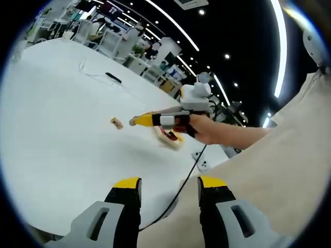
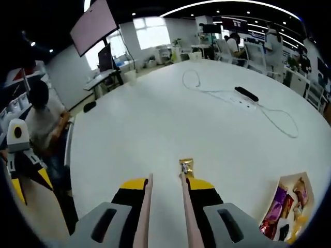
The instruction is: Place the target food into the container with the food tongs after gripping and lifting it, then release it inside without dropping or visibly crushing the food.
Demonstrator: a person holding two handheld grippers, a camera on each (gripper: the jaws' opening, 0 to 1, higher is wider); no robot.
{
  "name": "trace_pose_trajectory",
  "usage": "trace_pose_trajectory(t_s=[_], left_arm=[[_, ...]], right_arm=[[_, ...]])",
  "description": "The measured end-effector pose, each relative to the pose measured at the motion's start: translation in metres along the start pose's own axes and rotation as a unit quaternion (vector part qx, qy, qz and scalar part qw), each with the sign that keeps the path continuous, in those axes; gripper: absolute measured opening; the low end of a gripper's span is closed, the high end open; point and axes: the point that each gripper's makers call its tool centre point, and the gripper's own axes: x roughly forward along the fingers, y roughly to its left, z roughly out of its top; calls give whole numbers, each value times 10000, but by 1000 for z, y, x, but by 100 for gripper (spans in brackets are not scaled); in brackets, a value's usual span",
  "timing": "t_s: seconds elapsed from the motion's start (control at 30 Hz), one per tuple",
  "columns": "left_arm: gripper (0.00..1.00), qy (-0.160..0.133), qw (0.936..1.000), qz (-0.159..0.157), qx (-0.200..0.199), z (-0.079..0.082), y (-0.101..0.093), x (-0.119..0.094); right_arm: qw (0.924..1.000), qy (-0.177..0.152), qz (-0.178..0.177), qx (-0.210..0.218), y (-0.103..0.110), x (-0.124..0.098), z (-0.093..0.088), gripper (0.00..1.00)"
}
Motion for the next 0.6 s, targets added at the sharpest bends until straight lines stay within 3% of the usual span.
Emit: trace_pose_trajectory(t_s=[0.6], left_arm=[[43, -42, 9999, 74, -79, -2, 4, -3]], right_arm=[[9998, 142, -142, -89, -6, 10, 0, 28]])
